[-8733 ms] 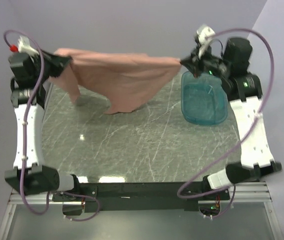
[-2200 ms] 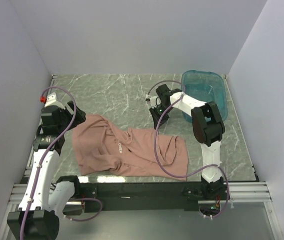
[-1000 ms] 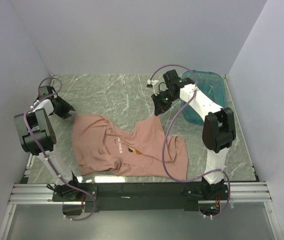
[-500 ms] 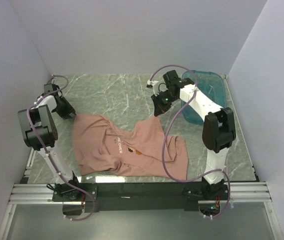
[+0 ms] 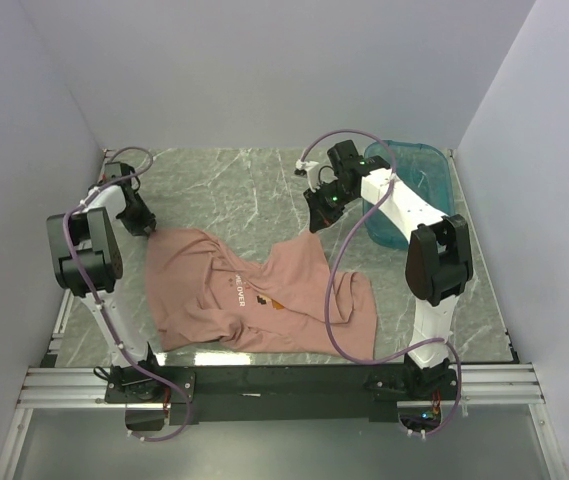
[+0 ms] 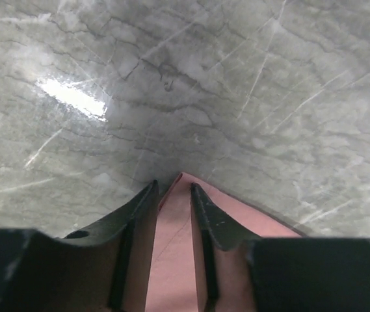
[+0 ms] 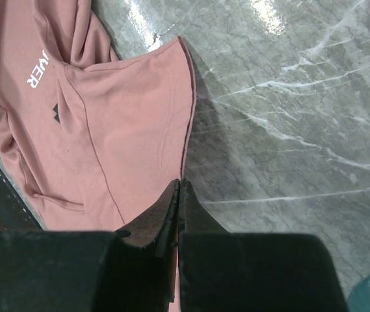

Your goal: Fold and stack the t-shirts

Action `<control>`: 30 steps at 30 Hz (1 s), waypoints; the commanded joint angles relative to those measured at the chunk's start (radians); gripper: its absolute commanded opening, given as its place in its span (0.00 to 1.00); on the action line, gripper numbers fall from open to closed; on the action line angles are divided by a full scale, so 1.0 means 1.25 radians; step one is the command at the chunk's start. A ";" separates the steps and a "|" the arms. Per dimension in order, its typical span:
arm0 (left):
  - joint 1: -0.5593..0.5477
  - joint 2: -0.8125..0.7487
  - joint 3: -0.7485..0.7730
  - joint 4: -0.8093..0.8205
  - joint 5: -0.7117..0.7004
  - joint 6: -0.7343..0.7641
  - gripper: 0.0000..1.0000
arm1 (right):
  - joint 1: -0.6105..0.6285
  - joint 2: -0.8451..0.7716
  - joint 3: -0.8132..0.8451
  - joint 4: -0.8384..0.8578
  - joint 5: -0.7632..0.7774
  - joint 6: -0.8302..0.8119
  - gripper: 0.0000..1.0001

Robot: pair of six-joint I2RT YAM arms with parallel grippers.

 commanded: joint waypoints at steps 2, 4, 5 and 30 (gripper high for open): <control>-0.023 0.054 -0.005 -0.071 -0.088 0.014 0.28 | -0.008 -0.033 -0.002 -0.009 -0.020 -0.011 0.00; -0.025 0.059 -0.001 -0.072 -0.087 0.014 0.26 | -0.008 -0.033 -0.002 -0.010 -0.022 -0.013 0.00; -0.026 0.060 0.001 -0.072 -0.084 0.016 0.25 | -0.007 -0.035 -0.003 -0.010 -0.022 -0.013 0.00; -0.089 0.027 0.006 -0.076 -0.177 0.020 0.44 | -0.019 -0.055 -0.015 -0.012 -0.037 -0.016 0.00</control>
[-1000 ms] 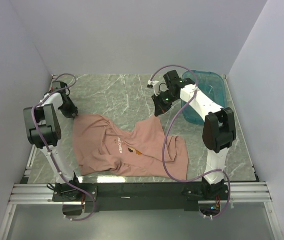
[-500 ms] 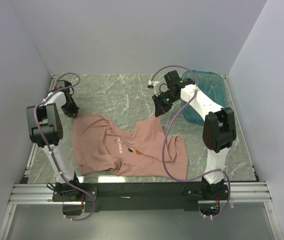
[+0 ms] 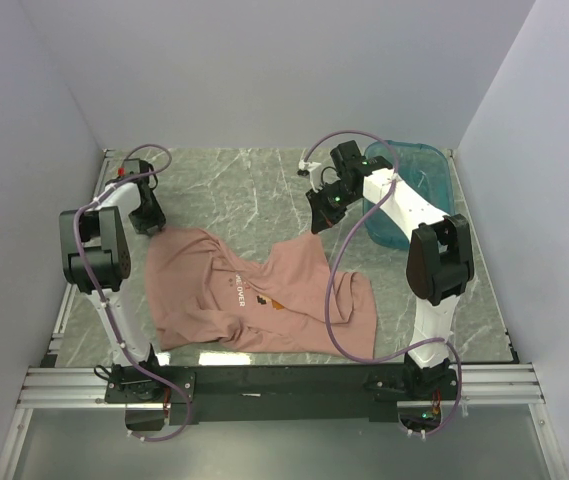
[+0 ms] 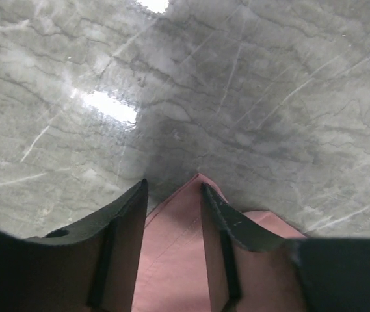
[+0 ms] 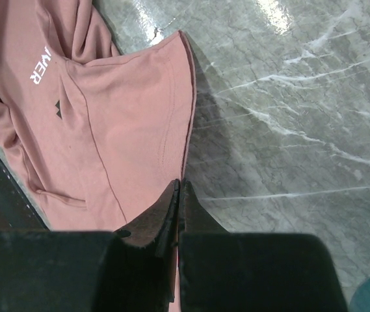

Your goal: Fold and stack the t-shirts

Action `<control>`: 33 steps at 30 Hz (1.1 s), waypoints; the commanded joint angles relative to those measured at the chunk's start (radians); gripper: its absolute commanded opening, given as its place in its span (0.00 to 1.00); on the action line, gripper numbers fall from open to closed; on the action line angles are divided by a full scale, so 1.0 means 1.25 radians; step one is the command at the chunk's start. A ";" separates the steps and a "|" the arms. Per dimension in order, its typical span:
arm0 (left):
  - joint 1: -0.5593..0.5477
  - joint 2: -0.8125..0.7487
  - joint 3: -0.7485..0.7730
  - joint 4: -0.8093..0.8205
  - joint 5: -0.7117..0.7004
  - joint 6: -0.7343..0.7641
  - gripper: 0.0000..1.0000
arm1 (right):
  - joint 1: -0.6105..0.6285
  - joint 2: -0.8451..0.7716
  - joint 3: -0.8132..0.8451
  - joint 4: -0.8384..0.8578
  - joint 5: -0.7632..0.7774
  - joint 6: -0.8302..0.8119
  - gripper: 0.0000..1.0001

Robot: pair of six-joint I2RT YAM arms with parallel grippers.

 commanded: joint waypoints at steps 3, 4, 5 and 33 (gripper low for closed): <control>-0.008 -0.025 -0.022 -0.046 -0.051 -0.019 0.46 | -0.006 -0.053 -0.005 -0.007 -0.021 -0.010 0.00; -0.008 -0.039 -0.025 -0.037 -0.055 -0.024 0.47 | -0.005 -0.054 -0.004 -0.007 -0.021 -0.010 0.00; -0.008 -0.047 -0.027 -0.034 -0.058 -0.024 0.47 | -0.006 -0.054 -0.004 -0.007 -0.023 -0.010 0.00; -0.009 -0.060 -0.035 0.009 0.001 0.013 0.41 | -0.006 -0.045 -0.008 -0.012 -0.025 -0.014 0.00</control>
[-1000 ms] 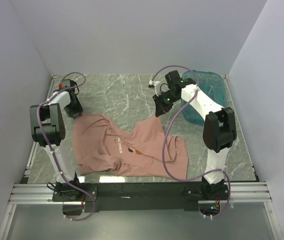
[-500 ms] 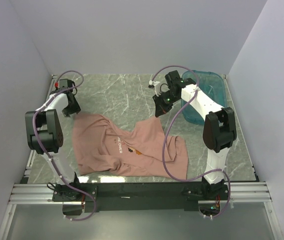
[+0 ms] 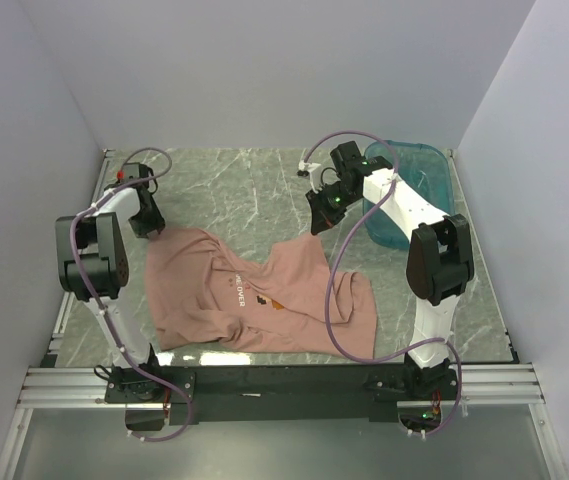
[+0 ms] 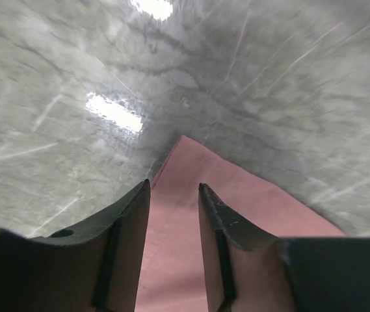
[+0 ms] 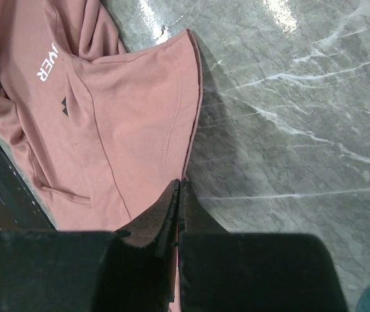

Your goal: Fold and stack the t-shirts

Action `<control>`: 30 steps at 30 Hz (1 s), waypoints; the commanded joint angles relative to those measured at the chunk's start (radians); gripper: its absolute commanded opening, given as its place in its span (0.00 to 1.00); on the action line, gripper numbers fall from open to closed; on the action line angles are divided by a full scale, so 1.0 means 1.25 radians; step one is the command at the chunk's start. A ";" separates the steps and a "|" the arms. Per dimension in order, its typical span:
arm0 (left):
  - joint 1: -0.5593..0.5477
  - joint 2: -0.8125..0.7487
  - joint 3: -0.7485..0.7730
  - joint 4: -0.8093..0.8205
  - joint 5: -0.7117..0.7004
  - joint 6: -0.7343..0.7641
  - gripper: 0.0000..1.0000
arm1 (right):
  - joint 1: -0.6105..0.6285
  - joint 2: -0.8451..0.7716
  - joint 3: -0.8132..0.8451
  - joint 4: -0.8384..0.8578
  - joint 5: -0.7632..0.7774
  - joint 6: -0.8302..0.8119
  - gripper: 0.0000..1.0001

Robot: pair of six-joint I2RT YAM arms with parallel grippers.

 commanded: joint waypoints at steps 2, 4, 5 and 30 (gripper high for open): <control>-0.002 0.050 0.047 -0.024 0.010 0.021 0.40 | -0.006 -0.047 -0.007 -0.004 -0.011 -0.011 0.00; -0.004 0.067 0.053 -0.028 -0.001 0.021 0.40 | -0.006 -0.047 -0.007 -0.002 -0.012 -0.012 0.00; -0.006 0.071 0.055 -0.032 -0.014 0.021 0.40 | -0.006 -0.047 -0.008 -0.002 -0.012 -0.012 0.00; -0.009 0.129 0.054 -0.050 -0.008 0.031 0.20 | -0.012 -0.051 -0.011 -0.007 -0.017 -0.016 0.00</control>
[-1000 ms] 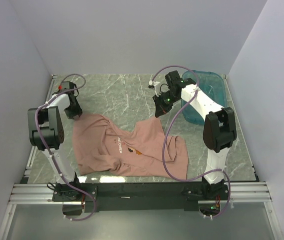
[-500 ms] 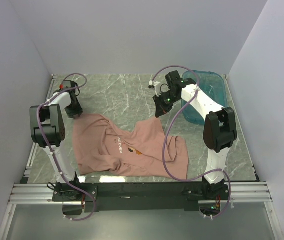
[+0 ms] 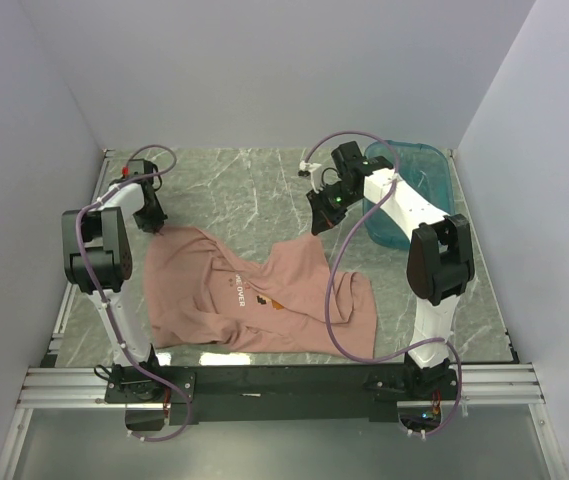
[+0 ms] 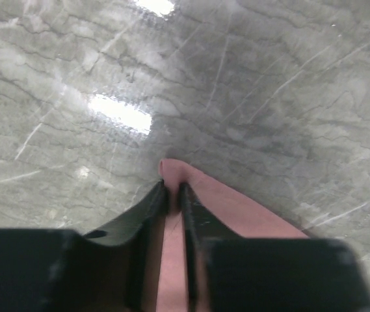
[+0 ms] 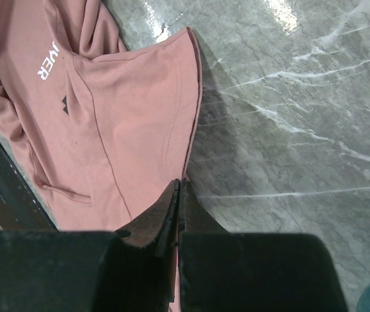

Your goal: Fold and stack the t-shirts

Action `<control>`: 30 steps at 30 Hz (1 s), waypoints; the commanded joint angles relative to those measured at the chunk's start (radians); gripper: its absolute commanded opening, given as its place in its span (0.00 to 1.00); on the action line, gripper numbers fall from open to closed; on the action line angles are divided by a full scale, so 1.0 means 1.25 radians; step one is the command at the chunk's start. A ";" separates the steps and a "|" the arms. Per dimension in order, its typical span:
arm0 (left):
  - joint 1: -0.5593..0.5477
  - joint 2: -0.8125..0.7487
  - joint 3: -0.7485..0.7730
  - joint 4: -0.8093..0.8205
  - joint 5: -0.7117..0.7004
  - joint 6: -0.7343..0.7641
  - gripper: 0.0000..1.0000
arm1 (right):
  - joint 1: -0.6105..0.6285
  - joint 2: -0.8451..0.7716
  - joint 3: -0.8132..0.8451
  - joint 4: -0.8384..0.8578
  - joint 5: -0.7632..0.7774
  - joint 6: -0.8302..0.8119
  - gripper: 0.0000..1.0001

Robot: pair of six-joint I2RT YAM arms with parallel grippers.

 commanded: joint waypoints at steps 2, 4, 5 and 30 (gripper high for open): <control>-0.001 0.040 -0.013 -0.028 0.009 0.018 0.12 | -0.012 -0.056 -0.012 -0.005 -0.014 -0.013 0.00; -0.003 0.017 -0.015 -0.022 0.008 0.016 0.06 | -0.014 -0.059 -0.013 -0.005 -0.014 -0.013 0.00; -0.006 0.005 -0.020 -0.019 0.008 0.016 0.04 | -0.015 -0.061 -0.012 -0.005 -0.013 -0.013 0.00; -0.007 -0.487 -0.198 0.153 0.198 -0.004 0.00 | -0.021 -0.232 0.131 -0.041 0.103 -0.052 0.00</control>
